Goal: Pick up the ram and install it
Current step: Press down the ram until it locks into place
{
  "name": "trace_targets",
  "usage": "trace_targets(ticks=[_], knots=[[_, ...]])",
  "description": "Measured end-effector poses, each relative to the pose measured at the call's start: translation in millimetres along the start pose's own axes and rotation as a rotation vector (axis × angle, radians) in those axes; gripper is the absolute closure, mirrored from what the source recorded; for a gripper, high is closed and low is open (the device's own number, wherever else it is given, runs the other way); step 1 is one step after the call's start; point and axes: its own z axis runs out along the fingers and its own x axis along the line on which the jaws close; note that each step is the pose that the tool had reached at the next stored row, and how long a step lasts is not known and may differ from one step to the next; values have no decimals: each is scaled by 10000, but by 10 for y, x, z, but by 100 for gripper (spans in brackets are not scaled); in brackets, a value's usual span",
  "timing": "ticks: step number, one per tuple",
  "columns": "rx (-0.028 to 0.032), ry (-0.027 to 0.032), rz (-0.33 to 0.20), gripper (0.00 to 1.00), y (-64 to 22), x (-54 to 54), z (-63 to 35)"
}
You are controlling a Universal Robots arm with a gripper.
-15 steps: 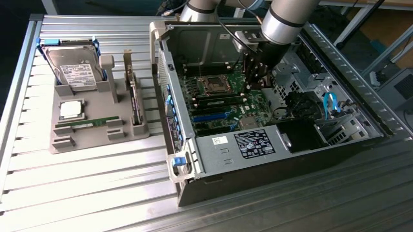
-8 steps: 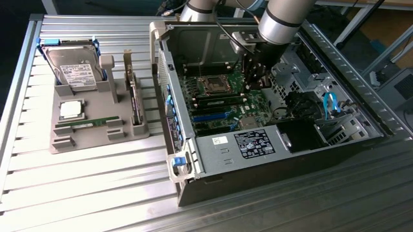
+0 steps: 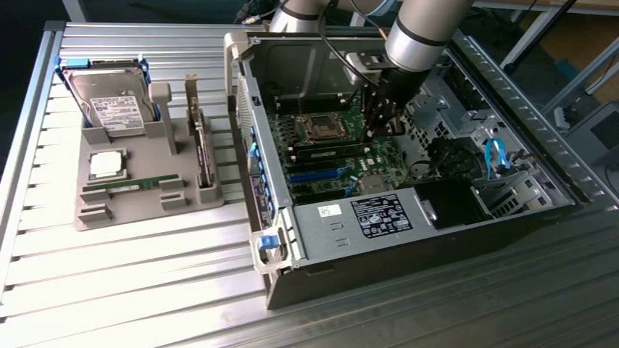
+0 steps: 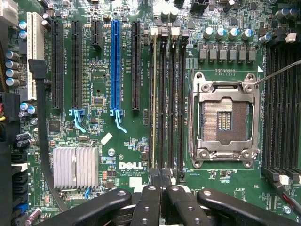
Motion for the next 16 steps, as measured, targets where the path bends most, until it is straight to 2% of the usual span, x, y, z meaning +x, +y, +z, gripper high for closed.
trace_targets(ticks=[16], knots=[[3, -2, 0, 90, -1, 17, 38]])
